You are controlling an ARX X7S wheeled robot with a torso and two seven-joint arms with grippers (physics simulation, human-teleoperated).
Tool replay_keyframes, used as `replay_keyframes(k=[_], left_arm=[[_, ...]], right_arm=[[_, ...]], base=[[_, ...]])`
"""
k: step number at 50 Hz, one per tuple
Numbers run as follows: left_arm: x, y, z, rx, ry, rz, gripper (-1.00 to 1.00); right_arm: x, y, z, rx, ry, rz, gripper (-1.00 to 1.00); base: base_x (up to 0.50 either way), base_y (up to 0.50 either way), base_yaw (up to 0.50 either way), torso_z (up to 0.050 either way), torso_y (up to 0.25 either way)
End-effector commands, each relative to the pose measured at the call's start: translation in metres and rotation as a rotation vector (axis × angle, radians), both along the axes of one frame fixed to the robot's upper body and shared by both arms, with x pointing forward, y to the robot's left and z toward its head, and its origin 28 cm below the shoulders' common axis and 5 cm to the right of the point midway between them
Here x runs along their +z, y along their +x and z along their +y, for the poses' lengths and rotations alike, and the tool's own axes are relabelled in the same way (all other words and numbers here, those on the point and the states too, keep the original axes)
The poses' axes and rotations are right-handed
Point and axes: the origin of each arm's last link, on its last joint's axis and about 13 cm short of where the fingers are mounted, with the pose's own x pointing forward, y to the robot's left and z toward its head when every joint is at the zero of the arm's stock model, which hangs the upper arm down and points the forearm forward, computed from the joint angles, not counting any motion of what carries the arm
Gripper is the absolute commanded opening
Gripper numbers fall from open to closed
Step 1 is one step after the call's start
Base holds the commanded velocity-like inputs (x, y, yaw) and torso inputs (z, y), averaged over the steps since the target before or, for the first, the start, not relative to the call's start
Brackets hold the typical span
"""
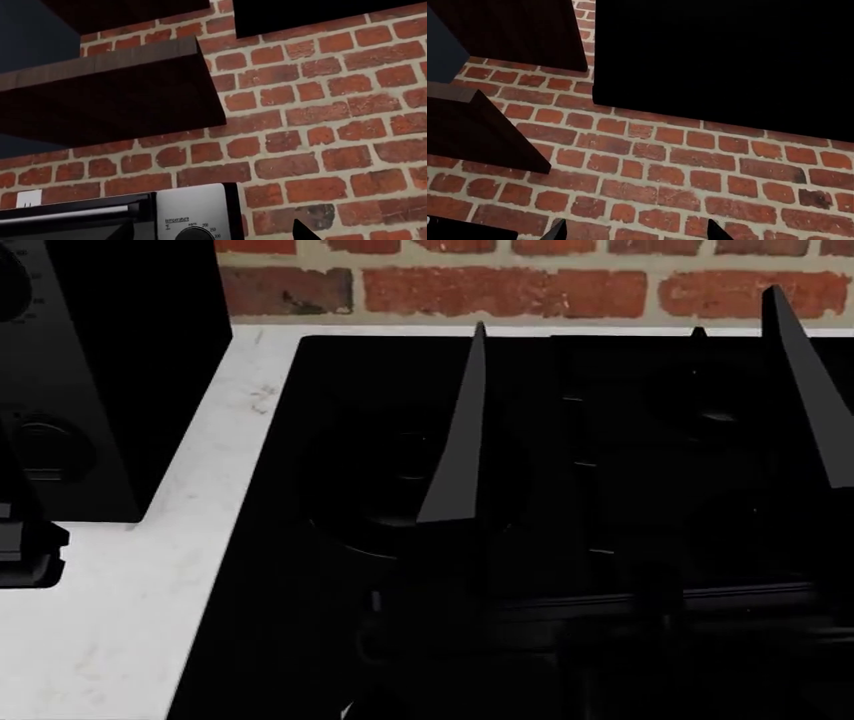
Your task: Decrease the toaster oven temperature.
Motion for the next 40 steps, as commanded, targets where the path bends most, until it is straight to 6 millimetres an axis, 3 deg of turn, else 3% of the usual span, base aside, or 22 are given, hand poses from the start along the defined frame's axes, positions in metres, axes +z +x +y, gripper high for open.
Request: replay_keyframes(k=[1,9,11,15,19,21,28,40], left_arm=[[-0.006,0.009,0.000,0.002,0.031,0.051,1.00],[-0.003,0.007,0.000,0.001,0.037,0.046,1.00],[0.014,0.003,0.005,0.041,0.153,0.025,1.00],[0.024,-0.001,-0.005,-0.036,0.158,0.025,1.00],[0.026,-0.007,0.005,0.032,0.203,0.043,1.00],[0.038,-0.012,0.005,0.021,0.370,0.071,1.00],[0.057,-0.018,0.016,0.100,0.563,0.141,1.00],[0.058,-0.017,0.026,0.166,0.795,0.235,1.00]], right_arm=[[-0.007,0.007,0.001,0.010,0.006,0.032,1.00],[-0.007,0.006,0.000,0.010,0.009,0.032,1.00],[-0.015,0.007,-0.003,0.008,0.027,0.047,1.00],[-0.018,0.008,-0.005,0.008,0.038,0.054,1.00],[-0.018,0.008,-0.005,0.008,0.038,0.054,1.00],[-0.022,0.009,-0.007,0.021,0.062,0.067,1.00],[-0.026,0.007,-0.010,0.019,0.080,0.073,1.00],[-0.030,0.007,-0.012,0.018,0.098,0.079,1.00]], base=[[0.00,0.00,0.00,0.000,0.000],[0.00,0.00,0.00,0.000,0.000],[0.00,0.00,0.00,0.000,0.000],[0.00,0.00,0.00,0.000,0.000],[0.00,0.00,0.00,0.000,0.000],[0.00,0.00,0.00,0.000,0.000],[0.00,0.00,0.00,0.000,0.000],[0.00,0.00,0.00,0.000,0.000]])
